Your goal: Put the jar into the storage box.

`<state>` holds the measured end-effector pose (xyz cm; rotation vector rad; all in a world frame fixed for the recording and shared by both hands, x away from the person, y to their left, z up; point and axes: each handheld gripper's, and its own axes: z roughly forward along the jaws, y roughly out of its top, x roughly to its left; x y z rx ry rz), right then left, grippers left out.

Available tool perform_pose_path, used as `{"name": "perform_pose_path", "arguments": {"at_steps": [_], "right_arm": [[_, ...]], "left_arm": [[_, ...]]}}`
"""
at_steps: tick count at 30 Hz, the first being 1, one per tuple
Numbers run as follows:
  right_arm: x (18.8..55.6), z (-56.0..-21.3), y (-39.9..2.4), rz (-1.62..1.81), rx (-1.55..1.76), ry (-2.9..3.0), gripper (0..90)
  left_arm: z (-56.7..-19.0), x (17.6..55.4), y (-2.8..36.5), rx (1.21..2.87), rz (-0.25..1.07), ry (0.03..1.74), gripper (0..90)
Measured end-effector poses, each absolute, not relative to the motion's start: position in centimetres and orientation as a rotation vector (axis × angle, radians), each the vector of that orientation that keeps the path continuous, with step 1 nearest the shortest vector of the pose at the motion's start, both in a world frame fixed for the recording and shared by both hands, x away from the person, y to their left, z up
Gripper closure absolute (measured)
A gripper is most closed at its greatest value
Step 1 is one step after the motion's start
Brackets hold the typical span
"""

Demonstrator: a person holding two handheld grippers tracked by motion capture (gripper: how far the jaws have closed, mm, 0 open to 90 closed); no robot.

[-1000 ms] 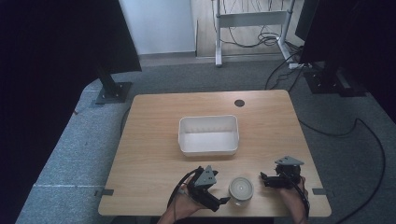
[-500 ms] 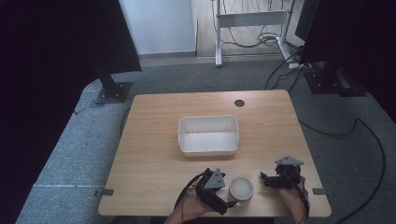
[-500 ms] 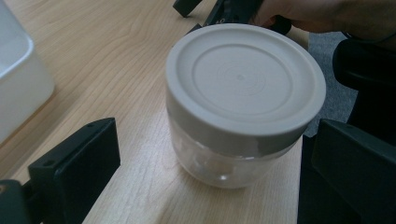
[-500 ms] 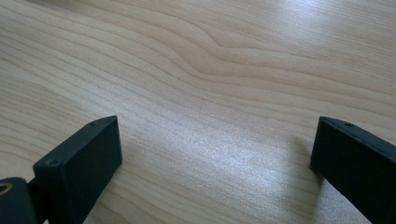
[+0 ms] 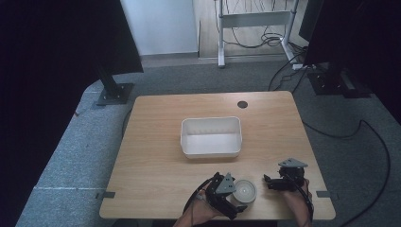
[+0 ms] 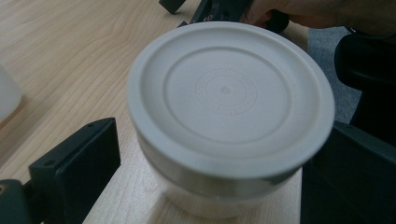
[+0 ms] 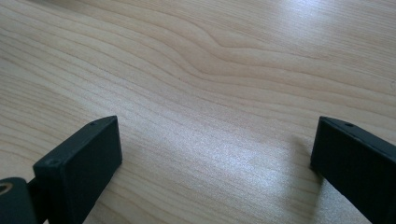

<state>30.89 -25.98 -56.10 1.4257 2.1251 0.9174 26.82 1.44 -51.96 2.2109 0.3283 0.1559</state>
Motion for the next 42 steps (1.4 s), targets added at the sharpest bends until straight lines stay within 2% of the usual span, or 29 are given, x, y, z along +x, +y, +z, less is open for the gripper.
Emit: {"name": "perform_pose_path", "arguments": {"at_steps": [13, 20, 42], "right_arm": [[30.9, -56.1, -26.0, 0.918, 1.424, 2.129, 1.6], [30.9, -56.1, -26.0, 0.919, 1.424, 2.130, 1.6], [30.9, -56.1, -26.0, 0.919, 1.423, 2.131, 1.6]], "left_arm": [[-53.2, 26.7, 0.1, 2.211, 0.174, 0.359, 3.2], [-53.8, 26.7, -0.4, 2.204, 0.195, 0.367, 9.3], [-52.0, 27.5, 1.0, 2.191, 0.255, 0.384, 10.0]]}}
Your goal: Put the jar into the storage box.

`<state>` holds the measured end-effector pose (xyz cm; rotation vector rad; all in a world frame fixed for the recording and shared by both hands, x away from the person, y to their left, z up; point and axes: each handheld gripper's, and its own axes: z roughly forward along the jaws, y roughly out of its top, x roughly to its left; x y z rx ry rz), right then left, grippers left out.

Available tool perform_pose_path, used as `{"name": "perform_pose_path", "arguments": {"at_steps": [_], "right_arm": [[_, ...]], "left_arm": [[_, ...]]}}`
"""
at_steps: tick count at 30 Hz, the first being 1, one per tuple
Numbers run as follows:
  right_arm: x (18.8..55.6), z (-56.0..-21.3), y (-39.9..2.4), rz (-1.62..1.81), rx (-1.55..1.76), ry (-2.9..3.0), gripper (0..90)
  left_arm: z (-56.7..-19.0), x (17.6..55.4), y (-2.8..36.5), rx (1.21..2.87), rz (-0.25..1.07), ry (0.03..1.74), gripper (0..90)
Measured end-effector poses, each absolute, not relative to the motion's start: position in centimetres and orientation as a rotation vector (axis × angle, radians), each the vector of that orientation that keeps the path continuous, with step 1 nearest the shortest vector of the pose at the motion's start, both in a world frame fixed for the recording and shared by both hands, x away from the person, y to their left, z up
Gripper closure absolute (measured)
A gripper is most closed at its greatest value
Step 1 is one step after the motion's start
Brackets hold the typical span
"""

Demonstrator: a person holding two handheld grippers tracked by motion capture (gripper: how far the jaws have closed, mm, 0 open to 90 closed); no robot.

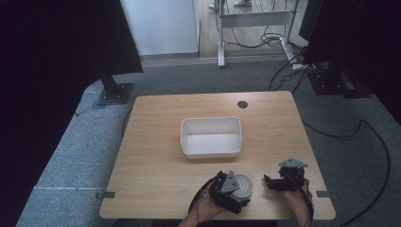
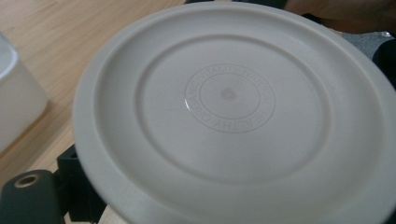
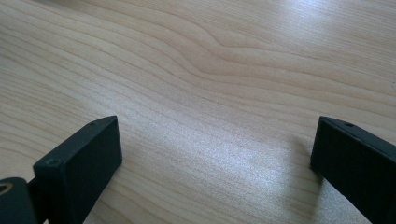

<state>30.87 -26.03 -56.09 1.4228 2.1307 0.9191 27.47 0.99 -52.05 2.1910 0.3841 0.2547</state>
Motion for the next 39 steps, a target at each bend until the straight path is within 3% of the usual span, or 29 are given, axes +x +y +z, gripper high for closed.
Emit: {"name": "perform_pose_path", "arguments": {"at_steps": [39], "right_arm": [[30.9, -56.1, -26.0, 0.919, 1.423, 2.131, 1.6]], "left_arm": [[-48.4, 32.1, 5.6, 2.139, 0.386, 0.513, 10.0]]}}
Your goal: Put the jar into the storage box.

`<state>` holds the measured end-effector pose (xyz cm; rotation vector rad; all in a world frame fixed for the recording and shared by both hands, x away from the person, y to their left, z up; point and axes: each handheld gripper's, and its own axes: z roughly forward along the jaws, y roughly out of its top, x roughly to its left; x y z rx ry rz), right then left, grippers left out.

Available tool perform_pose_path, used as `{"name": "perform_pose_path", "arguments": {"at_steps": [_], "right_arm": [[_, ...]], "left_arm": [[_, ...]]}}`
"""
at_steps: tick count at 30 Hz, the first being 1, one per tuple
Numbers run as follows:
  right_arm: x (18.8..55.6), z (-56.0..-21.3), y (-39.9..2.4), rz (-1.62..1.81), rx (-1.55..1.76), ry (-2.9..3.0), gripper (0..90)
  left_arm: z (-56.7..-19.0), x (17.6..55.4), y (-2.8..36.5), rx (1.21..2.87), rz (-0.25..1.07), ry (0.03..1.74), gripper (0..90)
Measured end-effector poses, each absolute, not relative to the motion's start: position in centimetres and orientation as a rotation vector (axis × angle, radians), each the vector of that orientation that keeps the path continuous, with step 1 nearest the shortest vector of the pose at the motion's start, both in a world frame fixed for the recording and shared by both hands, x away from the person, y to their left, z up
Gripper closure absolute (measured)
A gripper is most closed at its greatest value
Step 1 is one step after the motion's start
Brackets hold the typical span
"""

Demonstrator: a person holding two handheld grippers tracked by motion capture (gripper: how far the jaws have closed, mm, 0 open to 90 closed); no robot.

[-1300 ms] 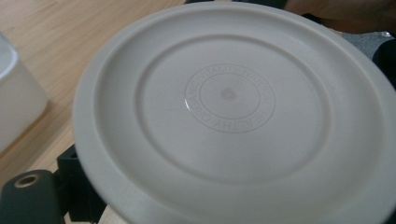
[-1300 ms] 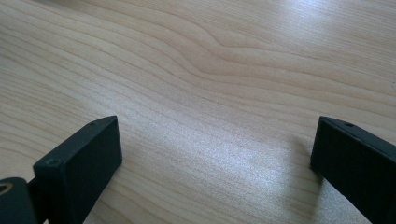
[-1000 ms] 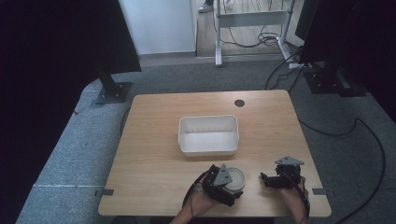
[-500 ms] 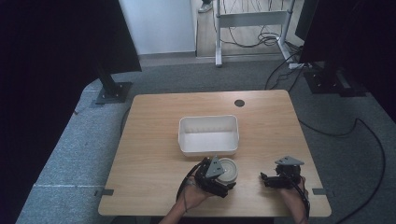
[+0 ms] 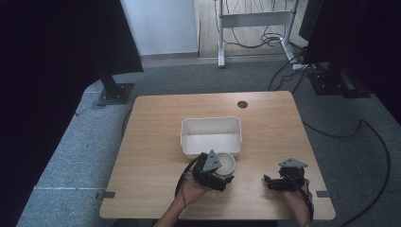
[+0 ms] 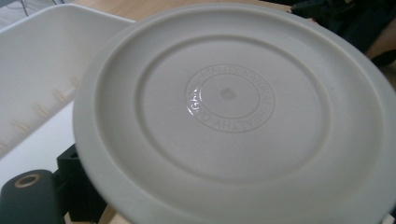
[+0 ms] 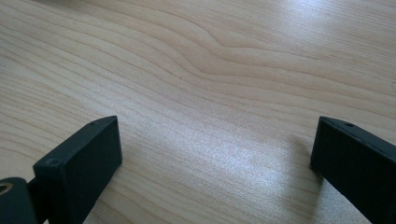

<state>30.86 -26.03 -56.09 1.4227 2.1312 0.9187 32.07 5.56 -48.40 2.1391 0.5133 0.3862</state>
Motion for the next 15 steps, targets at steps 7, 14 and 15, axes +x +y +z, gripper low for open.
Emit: {"name": "perform_pose_path", "arguments": {"at_steps": [7, 14, 15], "right_arm": [[30.9, -56.1, -26.0, 0.919, 1.423, 2.131, 1.6], [30.9, -56.1, -26.0, 0.919, 1.423, 2.131, 1.6], [30.9, -56.1, -26.0, 0.919, 1.423, 2.131, 1.6]], "left_arm": [[-48.1, 33.1, 5.9, 2.130, 0.405, 0.538, 10.0], [-47.7, 34.3, 6.4, 2.118, 0.432, 0.567, 10.0], [-47.7, 34.5, 6.4, 2.115, 0.433, 0.573, 10.0]]}}
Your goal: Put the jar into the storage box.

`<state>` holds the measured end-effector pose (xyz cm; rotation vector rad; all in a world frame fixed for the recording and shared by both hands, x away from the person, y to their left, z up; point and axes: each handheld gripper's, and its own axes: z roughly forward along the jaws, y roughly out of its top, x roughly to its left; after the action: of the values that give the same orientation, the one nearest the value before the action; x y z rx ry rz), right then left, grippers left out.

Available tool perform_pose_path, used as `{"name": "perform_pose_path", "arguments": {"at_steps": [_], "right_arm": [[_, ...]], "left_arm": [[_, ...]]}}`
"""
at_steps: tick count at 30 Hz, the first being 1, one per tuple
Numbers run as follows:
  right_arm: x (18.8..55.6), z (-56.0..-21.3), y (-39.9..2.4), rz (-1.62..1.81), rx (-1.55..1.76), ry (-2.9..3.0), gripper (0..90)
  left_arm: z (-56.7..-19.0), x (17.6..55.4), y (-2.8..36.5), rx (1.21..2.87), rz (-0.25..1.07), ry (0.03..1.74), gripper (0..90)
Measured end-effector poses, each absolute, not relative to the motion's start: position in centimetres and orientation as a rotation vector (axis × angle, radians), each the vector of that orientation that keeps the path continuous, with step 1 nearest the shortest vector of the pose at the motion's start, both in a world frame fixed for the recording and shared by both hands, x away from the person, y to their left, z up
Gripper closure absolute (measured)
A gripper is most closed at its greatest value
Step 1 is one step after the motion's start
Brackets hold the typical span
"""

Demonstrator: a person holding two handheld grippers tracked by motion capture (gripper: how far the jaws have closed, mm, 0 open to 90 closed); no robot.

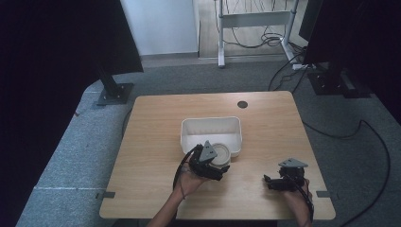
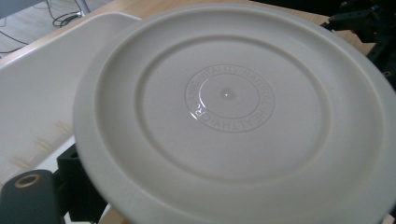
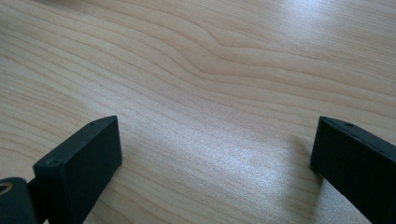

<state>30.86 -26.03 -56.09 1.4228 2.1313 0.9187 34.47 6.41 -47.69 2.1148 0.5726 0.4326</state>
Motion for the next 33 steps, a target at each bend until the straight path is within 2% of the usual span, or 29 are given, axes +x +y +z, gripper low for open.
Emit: {"name": "perform_pose_path", "arguments": {"at_steps": [22, 33], "right_arm": [[30.9, -56.1, -26.0, 0.919, 1.423, 2.131, 1.6], [30.9, -56.1, -26.0, 0.920, 1.425, 2.131, 1.6]], "left_arm": [[-46.8, 38.3, 6.6, 2.057, 0.517, 0.668, 10.0], [-47.1, 40.8, 6.4, 2.057, 0.456, 0.657, 10.0]]}}
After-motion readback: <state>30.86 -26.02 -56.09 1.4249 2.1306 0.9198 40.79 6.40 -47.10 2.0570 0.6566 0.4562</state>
